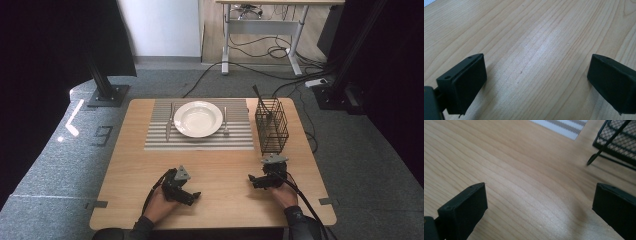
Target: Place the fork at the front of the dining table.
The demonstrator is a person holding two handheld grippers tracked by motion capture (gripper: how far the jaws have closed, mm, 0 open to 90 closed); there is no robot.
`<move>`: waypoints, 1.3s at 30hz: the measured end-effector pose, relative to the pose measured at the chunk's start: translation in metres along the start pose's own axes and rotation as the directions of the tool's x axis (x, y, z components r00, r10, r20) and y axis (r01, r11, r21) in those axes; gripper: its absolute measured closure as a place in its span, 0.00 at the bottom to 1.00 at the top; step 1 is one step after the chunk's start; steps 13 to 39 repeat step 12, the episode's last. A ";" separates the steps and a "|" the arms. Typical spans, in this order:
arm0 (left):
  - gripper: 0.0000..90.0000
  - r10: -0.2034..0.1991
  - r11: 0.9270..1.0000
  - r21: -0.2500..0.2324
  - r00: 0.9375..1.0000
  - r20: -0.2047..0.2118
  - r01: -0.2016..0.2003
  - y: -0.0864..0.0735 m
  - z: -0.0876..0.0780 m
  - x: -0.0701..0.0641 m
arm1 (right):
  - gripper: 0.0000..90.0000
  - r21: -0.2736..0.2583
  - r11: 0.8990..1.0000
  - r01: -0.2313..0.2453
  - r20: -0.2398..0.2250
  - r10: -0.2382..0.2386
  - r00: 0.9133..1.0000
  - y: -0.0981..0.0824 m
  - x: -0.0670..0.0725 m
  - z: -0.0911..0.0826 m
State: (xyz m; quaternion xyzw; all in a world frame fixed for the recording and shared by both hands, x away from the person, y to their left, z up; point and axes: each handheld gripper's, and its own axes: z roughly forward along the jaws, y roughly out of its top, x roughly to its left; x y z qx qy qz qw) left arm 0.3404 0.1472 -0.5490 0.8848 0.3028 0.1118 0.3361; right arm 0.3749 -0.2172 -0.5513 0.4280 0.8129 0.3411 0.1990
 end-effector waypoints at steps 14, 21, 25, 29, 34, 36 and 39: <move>0.02 0.000 1.000 0.001 1.000 0.000 0.000 0.000 0.000 0.000 | 0.00 0.018 0.999 -0.037 -0.021 0.037 0.999 -0.004 -0.005 0.004; 0.02 0.000 1.000 0.001 1.000 0.000 0.000 0.000 0.000 0.000 | 0.00 0.018 0.999 -0.037 -0.021 0.037 0.999 -0.004 -0.005 0.004; 0.02 0.000 1.000 0.001 1.000 0.000 0.000 0.000 0.000 0.000 | 0.00 0.018 0.999 -0.037 -0.021 0.037 0.999 -0.004 -0.005 0.004; 0.02 0.000 1.000 0.001 1.000 0.000 0.000 0.000 0.000 0.000 | 0.00 0.018 0.999 -0.037 -0.021 0.037 0.999 -0.004 -0.005 0.004; 0.02 0.000 1.000 0.001 1.000 0.000 0.000 0.000 0.000 0.000 | 0.00 0.018 0.999 -0.037 -0.021 0.037 0.999 -0.004 -0.005 0.004; 0.02 0.000 1.000 0.001 1.000 0.000 0.000 0.000 0.000 0.000 | 0.00 0.018 0.999 -0.037 -0.021 0.037 0.999 -0.004 -0.005 0.004; 0.02 0.000 1.000 0.001 1.000 0.000 0.000 0.000 0.000 0.000 | 0.00 0.018 0.999 -0.037 -0.021 0.037 0.999 -0.004 -0.005 0.004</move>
